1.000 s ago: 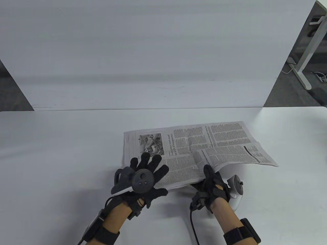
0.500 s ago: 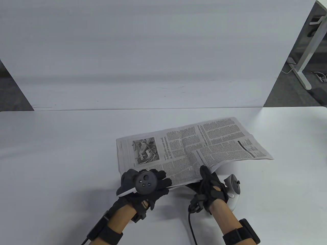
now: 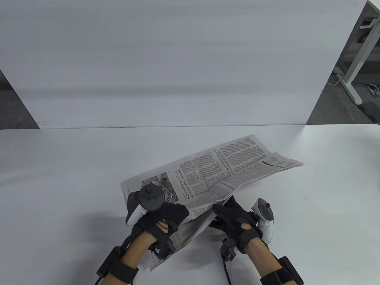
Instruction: Unfold folded newspaper and lay flat
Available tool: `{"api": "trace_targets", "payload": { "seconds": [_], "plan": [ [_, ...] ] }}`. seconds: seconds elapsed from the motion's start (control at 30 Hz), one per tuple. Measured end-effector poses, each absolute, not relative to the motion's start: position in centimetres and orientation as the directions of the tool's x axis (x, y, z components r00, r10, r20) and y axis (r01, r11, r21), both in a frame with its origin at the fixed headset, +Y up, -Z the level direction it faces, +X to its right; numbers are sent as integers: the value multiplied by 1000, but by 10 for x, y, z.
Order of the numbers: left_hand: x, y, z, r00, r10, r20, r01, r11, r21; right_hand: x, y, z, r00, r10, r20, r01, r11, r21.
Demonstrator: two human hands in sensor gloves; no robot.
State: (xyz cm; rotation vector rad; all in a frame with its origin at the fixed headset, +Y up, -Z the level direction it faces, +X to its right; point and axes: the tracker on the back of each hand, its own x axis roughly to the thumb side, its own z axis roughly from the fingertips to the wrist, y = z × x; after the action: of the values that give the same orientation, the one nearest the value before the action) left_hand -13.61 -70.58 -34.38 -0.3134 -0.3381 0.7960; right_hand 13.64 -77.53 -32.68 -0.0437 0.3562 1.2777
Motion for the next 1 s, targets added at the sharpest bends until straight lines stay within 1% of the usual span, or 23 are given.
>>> {"api": "trace_targets", "payload": {
  "seconds": [0.03,0.13,0.2,0.27,0.37,0.4,0.43,0.47,0.5,0.57,0.73,0.77,0.9,1.0],
  "plan": [
    [-136,-706,-343,653,740,157,-643,653,-400,137,-776,-326,232,927,-295,-953,278,122],
    [-141,-700,-344,640,762,101,-677,620,-396,143,-773,-325,194,937,-291,-972,224,71],
    [-156,-686,-345,551,834,41,-766,524,-373,151,-765,-326,126,953,-276,-985,153,76],
    [-176,-663,-347,509,860,16,-806,483,-341,162,-754,-328,58,960,-275,-991,89,100],
    [-218,-630,-347,506,862,15,-835,494,-244,184,-742,-332,7,955,-297,-989,51,141],
    [-227,-624,-346,494,870,12,-848,484,-215,190,-740,-333,3,953,-301,-990,45,136],
    [-245,-616,-345,470,882,-8,-872,463,-161,201,-737,-335,-4,952,-307,-991,37,125],
    [-259,-611,-344,475,880,-21,-874,469,-127,208,-734,-337,-15,952,-304,-993,21,113],
    [-274,-608,-344,479,877,-32,-876,475,-90,217,-731,-339,-54,952,-303,-994,-22,108],
    [-299,-607,-342,486,869,-91,-874,485,-34,237,-726,-341,-152,941,-303,-987,-130,92],
    [-339,-616,-341,507,831,-228,-849,527,31,274,-723,-342,-207,916,-343,-975,-221,-1],
    [-348,-620,-340,518,813,-266,-834,549,53,284,-724,-342,-197,913,-358,-976,-218,-20],
    [-370,-632,-339,528,756,-387,-797,598,81,303,-733,-341,-148,902,-405,-983,-180,-42],
    [-388,-645,-339,538,702,-467,-770,634,67,315,-742,-342,-160,880,-447,-977,-206,-55]
  ]
}}
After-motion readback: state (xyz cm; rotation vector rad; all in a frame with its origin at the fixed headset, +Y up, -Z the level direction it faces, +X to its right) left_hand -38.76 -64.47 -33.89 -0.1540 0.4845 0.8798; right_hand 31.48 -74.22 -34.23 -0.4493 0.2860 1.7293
